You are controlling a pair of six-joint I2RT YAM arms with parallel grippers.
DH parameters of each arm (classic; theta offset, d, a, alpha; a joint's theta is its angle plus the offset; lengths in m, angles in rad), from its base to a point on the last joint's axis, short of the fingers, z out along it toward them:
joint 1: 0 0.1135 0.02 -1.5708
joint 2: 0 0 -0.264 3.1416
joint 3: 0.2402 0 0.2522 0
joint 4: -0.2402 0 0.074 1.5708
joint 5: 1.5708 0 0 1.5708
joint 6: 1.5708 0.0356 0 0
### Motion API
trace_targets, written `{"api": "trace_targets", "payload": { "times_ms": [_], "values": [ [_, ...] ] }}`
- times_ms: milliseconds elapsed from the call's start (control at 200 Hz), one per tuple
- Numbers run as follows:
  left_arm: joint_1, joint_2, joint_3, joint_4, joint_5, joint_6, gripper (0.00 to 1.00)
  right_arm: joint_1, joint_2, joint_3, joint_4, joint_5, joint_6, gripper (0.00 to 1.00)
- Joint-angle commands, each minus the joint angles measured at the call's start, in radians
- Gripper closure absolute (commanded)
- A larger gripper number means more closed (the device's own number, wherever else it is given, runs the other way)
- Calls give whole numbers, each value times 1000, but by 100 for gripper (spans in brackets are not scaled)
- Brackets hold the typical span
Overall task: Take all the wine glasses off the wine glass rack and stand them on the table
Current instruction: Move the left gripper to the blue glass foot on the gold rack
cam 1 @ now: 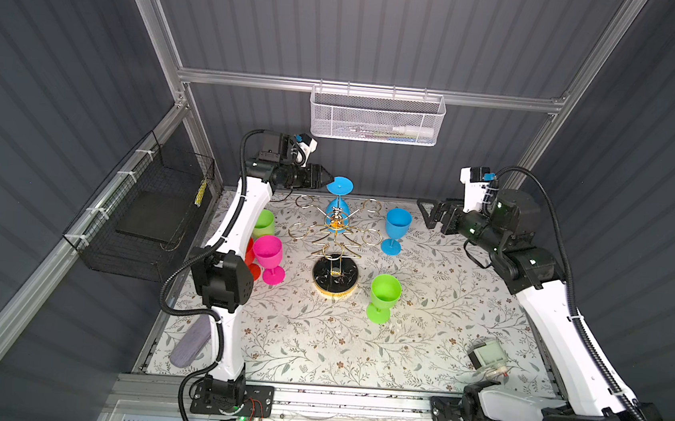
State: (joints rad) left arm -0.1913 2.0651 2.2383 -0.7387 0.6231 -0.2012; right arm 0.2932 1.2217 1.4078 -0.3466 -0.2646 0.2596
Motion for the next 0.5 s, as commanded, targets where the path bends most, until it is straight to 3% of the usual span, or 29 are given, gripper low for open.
{"api": "trace_targets", "payload": {
  "times_ms": [0, 245, 495],
  "values": [
    [-7, 5, 29, -19, 39, 13, 46, -3, -16, -3, -7, 5, -14, 1],
    [-7, 5, 23, -5, 85, 2, 63, -3, -16, -3, -12, 3, -10, 1],
    [-7, 33, 54, -42, 112, 0, 55, -3, -18, -6, -15, 3, -11, 1]
  ]
}}
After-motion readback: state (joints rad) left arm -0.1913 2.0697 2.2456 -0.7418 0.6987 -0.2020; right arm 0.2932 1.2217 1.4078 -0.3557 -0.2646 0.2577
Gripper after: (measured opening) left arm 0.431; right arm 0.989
